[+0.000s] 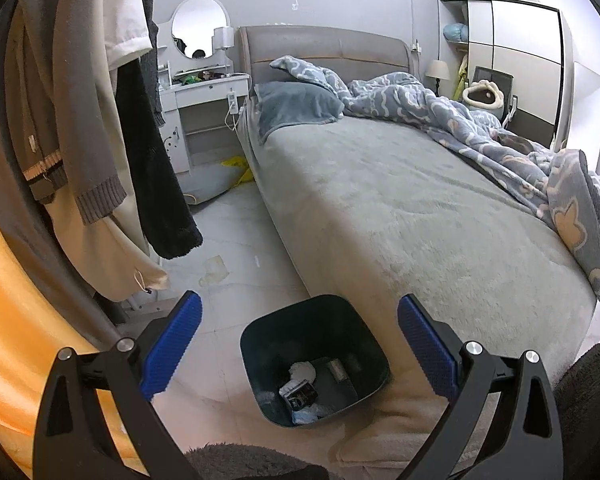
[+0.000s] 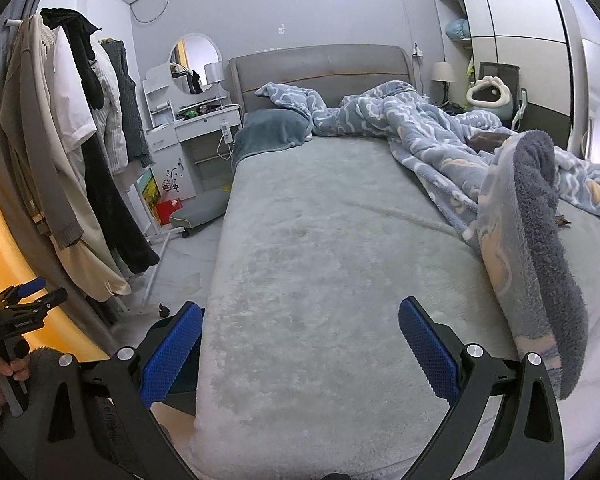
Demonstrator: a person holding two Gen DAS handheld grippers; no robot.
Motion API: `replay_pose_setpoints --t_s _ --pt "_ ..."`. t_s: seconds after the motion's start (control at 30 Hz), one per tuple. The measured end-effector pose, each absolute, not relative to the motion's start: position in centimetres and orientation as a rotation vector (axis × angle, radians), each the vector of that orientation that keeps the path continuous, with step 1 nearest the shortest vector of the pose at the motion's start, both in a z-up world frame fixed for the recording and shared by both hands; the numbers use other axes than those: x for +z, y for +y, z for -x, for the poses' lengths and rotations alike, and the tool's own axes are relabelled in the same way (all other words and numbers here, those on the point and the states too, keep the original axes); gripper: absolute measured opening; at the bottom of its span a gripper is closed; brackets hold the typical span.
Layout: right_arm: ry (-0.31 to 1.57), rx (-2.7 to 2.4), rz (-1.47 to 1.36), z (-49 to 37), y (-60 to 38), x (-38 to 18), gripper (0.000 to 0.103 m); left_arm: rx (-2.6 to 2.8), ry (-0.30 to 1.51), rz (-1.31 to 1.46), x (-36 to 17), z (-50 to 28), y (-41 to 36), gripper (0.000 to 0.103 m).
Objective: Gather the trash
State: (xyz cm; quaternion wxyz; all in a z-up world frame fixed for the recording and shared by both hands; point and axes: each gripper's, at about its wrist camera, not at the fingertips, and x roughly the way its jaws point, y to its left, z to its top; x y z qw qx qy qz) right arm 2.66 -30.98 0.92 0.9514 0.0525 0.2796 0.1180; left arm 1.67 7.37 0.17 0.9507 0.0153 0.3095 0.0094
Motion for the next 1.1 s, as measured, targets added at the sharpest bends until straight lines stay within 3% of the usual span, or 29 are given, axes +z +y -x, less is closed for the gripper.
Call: replay_pose_setpoints --t_s 1.1 --pt "0.585 0.255 -0.067 -2.7 -30.0 0.9 0.1 0.007 0.645 -0.005 0.0 -1.7 7.4 0.1"
